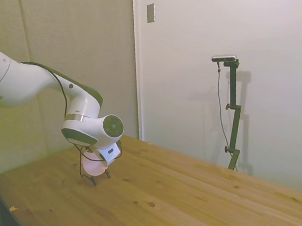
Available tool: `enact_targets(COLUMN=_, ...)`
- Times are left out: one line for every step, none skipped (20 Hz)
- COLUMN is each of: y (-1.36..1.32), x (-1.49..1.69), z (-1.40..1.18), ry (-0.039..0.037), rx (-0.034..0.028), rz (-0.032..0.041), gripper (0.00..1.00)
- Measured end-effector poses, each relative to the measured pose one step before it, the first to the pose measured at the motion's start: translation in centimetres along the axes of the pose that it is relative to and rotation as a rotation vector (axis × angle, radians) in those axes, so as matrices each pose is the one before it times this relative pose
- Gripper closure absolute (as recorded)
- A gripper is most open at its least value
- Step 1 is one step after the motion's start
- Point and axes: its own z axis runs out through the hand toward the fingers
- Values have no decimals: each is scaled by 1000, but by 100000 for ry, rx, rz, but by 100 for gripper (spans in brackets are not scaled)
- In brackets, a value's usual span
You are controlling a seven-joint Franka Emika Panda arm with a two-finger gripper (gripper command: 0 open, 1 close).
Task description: Load the bowl
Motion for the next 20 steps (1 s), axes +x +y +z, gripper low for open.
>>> enact_targets(y=66, x=53, z=61, ry=-57, rx=-93, rz=147, gripper=100)
enact_targets(y=61, x=33, z=51, ry=-58, rx=-82, rz=125, gripper=0)
enact_targets(y=47, x=20, z=51, ry=-67, rx=-77, rz=90, gripper=0)
enact_targets(y=12, x=-12, z=49, ry=-81, rx=-58, rz=5, gripper=0)
enact_targets(y=-19, x=-42, z=57, ry=-108, rx=-50, rz=-71, gripper=0)
enact_targets(y=-17, x=-33, z=45, ry=-86, rx=-38, rz=-60, gripper=0)
enact_targets(y=-8, x=-15, z=21, ry=-37, rx=-17, rz=-26, gripper=0)
enact_targets(y=2, x=-3, z=10, ry=-16, rx=-12, rz=1, gripper=0)
enact_targets(y=2, x=0, z=2, ry=-4, rx=-4, rz=5, gripper=0)
enact_targets(y=1, x=-2, z=7, ry=-11, rx=-8, rz=-2, gripper=0)
enact_targets(y=-6, x=-13, z=21, ry=-38, rx=-18, rz=-22, gripper=0)
enact_targets(y=-8, x=-14, z=19, ry=-36, rx=-16, rz=-27, gripper=0)
enact_targets(y=-3, x=-9, z=13, ry=-24, rx=-10, rz=-12, gripper=0)
enact_targets(y=13, x=-7, z=12, ry=-21, rx=2, rz=35, gripper=0)
enact_targets(y=27, x=-4, z=10, ry=-18, rx=3, rz=69, gripper=0)
enact_targets(y=10, x=-3, z=4, ry=-5, rx=45, rz=58, gripper=0)
enact_targets(y=13, x=-9, z=2, ry=-4, rx=90, rz=96, gripper=0)
enact_targets(y=-5, x=-24, z=-19, ry=18, rx=76, rz=19, gripper=0)
enact_targets(y=-43, x=-36, z=-73, ry=129, rx=88, rz=-38, gripper=0)
enact_targets(y=-79, x=-35, z=-187, ry=597, rx=134, rz=-3, gripper=0)
